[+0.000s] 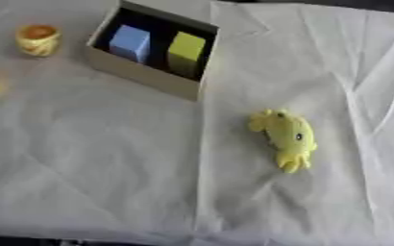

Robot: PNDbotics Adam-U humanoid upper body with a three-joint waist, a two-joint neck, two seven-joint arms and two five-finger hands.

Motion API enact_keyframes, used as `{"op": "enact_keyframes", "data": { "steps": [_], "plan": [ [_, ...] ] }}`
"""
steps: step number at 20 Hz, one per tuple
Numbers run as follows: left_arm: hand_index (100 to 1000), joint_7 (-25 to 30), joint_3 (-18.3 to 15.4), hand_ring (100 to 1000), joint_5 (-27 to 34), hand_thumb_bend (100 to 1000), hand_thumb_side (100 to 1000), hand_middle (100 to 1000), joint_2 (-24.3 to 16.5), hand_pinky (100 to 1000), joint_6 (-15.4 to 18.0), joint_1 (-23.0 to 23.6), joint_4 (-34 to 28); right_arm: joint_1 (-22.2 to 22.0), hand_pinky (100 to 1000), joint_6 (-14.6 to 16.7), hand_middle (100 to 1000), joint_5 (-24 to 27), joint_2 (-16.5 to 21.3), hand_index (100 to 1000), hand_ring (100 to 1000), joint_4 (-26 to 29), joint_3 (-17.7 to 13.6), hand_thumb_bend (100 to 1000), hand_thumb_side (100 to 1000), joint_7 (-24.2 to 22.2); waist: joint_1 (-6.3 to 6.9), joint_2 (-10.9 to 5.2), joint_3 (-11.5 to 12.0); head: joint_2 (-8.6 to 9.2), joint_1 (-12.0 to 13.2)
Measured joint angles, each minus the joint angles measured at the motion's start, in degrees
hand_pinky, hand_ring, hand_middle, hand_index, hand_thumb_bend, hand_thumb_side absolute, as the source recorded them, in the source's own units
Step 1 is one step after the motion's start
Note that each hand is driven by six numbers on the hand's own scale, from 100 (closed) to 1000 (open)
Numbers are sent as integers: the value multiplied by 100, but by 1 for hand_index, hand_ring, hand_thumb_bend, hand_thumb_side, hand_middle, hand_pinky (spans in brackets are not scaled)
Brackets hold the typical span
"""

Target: Pick up objects on the table and place them in the box.

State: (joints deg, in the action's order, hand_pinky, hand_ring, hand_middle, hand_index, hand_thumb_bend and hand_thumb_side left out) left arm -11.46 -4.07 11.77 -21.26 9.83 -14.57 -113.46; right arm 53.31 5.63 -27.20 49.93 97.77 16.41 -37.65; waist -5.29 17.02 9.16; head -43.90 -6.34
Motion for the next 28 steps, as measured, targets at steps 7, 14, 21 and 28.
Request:
{"op": "enact_keyframes", "data": {
  "steps": [7,14,21,28],
  "plan": [
    [840,0,0,838,-21,100,645,750,-48,781,0,-10,0,-899,837,-91,834,617,746,932,905,930,22,358,225,52,2,0,-128,0,118],
    [840,-1,0,839,-22,100,650,750,-48,781,-1,-15,0,-1410,834,-156,835,718,948,941,900,1299,25,323,250,180,1,3,-142,0,142],
    [840,-24,0,840,-22,100,652,750,-48,781,2,-39,0,-1883,832,-166,835,776,947,943,898,1373,99,283,309,311,1,6,-160,0,130],
    [839,-27,0,845,-21,100,655,750,-45,781,0,-52,0,-2173,834,-81,845,723,736,944,903,1087,462,274,358,275,2,7,-130,0,70]
  ]
}}
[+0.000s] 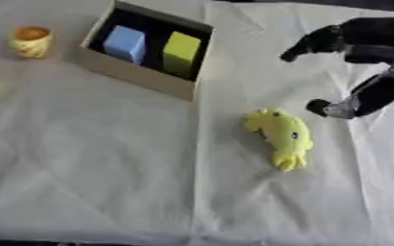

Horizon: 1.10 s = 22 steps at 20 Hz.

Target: Pick up objects on the table and place them in the box.

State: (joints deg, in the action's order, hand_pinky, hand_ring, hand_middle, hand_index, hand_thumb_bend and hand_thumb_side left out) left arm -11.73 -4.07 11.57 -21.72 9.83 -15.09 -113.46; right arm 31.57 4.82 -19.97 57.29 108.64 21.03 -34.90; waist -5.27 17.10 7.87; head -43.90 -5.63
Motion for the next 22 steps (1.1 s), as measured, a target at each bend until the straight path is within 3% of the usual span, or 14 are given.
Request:
{"op": "enact_keyframes", "data": {
  "steps": [7,8,9,17,22],
  "plan": [
    [839,1,1,847,5,100,657,750,5,781,-1,-11,0,-161,835,198,846,-382,-319,942,904,-311,274,269,375,-5,0,0,35,0,-32],
    [839,1,1,847,7,100,658,750,6,781,-1,-11,0,-194,836,223,847,-412,-340,942,906,-350,293,310,337,0,0,4,36,0,-36],
    [839,1,1,847,13,100,658,750,7,781,-1,-11,0,-226,837,249,848,-441,-362,942,907,-385,305,285,378,2,0,8,36,0,-40],
    [839,7,3,849,45,100,663,751,57,780,-7,-25,0,-341,840,388,871,-852,-520,954,919,-728,378,382,340,-58,1,66,73,0,-60],
    [839,8,3,849,53,100,666,751,58,780,-8,-37,0,-392,839,443,864,-1202,-620,954,919,-989,407,393,348,-103,1,89,89,0,-78]
  ]
}}
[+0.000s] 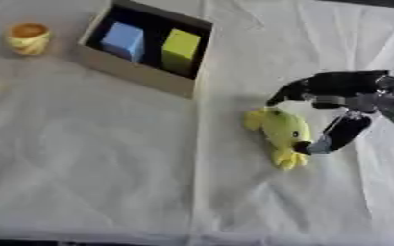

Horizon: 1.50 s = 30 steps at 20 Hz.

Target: Pick up objects on the table and place them in the box.

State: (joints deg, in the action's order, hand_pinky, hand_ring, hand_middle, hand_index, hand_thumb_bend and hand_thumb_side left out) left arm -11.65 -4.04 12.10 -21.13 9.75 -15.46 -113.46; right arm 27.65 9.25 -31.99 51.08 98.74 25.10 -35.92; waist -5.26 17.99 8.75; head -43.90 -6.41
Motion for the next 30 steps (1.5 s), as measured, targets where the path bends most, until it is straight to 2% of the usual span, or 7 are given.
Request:
{"op": "enact_keyframes", "data": {
  "steps": [6,12,15,20,24,29,30],
  "plan": [
    [838,7,1,851,21,100,668,751,34,780,-7,-18,0,-46,836,114,850,-111,-125,947,915,-194,37,406,273,-87,0,18,28,0,-33],
    [838,8,1,852,44,100,669,752,49,780,-8,-20,0,-45,792,202,703,-139,-224,826,837,-268,27,191,100,114,13,19,50,0,-55],
    [837,8,1,852,44,100,669,752,49,780,-8,-20,0,-61,766,175,629,35,-234,764,792,-260,29,100,100,330,20,19,43,0,-56],
    [835,1,1,853,48,100,675,751,49,780,-20,-19,0,-99,709,-6,502,382,-180,645,687,-95,-38,100,100,820,20,19,11,0,-58],
    [835,-5,2,853,59,100,674,751,50,780,-30,-19,0,-34,709,-162,504,594,-170,648,681,54,-98,100,100,1269,20,19,12,0,-58],
    [835,-3,3,854,89,100,673,751,50,780,-51,-17,0,498,707,-276,513,967,-70,656,673,351,-181,100,100,1067,20,13,11,0,-53],
    [835,-2,4,854,93,100,673,752,50,780,-57,-15,0,703,707,-331,517,1054,-53,655,670,416,-206,100,358,969,20,12,11,0,-54]
  ]
}}
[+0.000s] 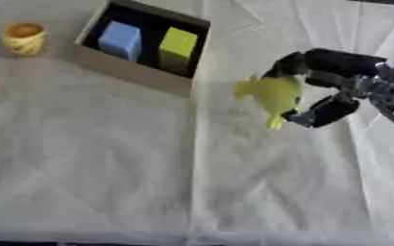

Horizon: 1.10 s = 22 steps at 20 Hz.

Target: Pick up objects on the table and place them in the box.

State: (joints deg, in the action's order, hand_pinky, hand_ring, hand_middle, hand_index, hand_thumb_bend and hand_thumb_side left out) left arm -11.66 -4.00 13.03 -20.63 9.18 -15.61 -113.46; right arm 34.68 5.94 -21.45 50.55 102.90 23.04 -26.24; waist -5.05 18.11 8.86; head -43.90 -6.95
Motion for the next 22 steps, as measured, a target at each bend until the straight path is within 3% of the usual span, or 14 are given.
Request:
{"op": "enact_keyframes", "data": {
  "steps": [1,4,6,9,12,16,22],
  "plan": [
    [835,3,3,854,2,100,672,752,0,780,-8,1,0,226,708,-66,514,64,5,661,671,54,-26,100,100,-79,-1,-1,0,0,-3],
    [835,12,33,854,5,100,667,752,0,780,-18,7,0,1083,708,-304,518,131,-84,665,669,134,-79,100,100,-287,-2,-9,14,0,-32],
    [835,19,36,855,5,100,666,751,0,780,-25,8,0,1704,707,-488,520,99,-349,668,667,30,-61,100,100,-423,-2,-41,60,0,-75],
    [835,36,70,855,7,100,664,751,0,781,-33,8,0,2478,710,-685,525,-109,-926,672,671,-499,29,100,100,-583,-2,-76,137,0,-154],
    [835,61,95,856,10,100,659,751,0,781,-34,5,0,3050,713,-717,527,-499,-1568,673,674,-1381,107,100,100,-630,-2,-76,238,0,-275],
    [834,94,138,857,27,100,658,751,-1,781,-41,-23,0,3508,720,-532,528,-1154,-2426,678,677,-2789,79,100,100,-461,-2,-76,379,0,-432],
    [834,148,183,857,71,100,658,750,-1,781,-49,-118,0,3757,731,-104,550,-2035,-3434,695,699,-4438,-172,100,100,-63,-2,-76,545,0,-557]
  ]
}}
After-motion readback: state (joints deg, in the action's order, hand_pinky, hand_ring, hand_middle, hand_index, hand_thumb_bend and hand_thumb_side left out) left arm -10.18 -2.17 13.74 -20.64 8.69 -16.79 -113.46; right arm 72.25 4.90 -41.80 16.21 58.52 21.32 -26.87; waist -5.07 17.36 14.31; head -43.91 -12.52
